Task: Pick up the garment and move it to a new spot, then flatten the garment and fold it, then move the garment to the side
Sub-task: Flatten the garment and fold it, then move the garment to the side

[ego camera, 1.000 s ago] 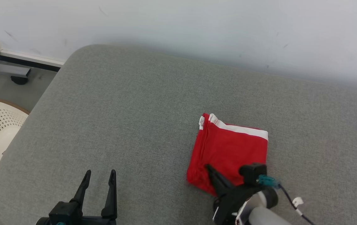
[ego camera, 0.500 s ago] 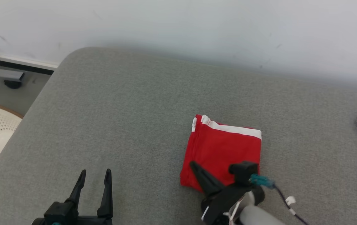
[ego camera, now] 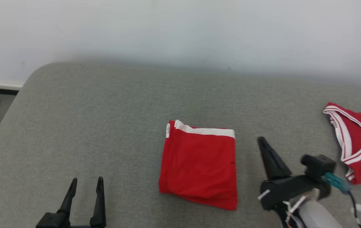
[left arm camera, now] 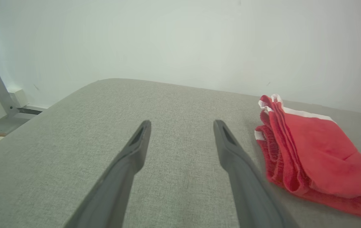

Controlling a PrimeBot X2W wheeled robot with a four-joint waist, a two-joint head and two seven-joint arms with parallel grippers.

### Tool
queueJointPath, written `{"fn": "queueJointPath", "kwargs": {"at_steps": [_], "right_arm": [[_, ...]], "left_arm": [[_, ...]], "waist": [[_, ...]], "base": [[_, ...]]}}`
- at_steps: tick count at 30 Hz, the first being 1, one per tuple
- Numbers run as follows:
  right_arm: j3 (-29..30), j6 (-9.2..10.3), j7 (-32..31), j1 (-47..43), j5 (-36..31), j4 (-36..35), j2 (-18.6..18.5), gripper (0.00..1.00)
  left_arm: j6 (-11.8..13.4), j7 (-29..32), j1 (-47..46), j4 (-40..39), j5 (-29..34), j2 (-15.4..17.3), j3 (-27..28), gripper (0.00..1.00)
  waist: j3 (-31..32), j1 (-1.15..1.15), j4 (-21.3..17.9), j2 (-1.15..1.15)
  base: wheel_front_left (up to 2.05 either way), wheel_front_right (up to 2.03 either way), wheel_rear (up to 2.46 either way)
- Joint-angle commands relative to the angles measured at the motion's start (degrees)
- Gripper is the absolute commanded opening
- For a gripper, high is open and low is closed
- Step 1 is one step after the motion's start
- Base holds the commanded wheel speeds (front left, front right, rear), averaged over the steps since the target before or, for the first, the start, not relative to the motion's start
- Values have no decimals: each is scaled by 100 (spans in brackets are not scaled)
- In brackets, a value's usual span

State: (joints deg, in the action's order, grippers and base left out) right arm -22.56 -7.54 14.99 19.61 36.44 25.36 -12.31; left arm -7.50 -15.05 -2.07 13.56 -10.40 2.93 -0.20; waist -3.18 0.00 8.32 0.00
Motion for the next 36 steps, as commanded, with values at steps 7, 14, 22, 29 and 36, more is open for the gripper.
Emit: {"fn": "queueJointPath", "kwargs": {"at_steps": [7, 14, 22, 29, 36], "right_arm": [[1239, 12, 21, -996, -620, -325, 90, 0], [1828, 12, 21, -1776, -1156, -831, 374, 33], [2068, 12, 21, -2313, -1480, -1213, 651, 100], [2059, 12, 22, -2411, -1996, -1340, 717, 100], [2060, 12, 22, -2459, -2124, -1311, 782, 100]], "left_arm": [[7, -16, 259, -140, 229, -4, 60, 100], [7, -16, 411, -291, 308, -5, 65, 100], [6, -16, 535, -446, 394, 3, -40, 100], [6, -16, 706, -595, 396, 71, -93, 100], [6, -16, 858, -847, 390, 105, -151, 100]], "waist": [[243, 0, -553, 0], [293, 0, -755, 0], [328, 0, -833, 0], [347, 0, -849, 0], [360, 0, -809, 0]], "base": [[0, 0, 0], [0, 0, 0], [0, 0, 0], [0, 0, 0], [0, 0, 0]]}}
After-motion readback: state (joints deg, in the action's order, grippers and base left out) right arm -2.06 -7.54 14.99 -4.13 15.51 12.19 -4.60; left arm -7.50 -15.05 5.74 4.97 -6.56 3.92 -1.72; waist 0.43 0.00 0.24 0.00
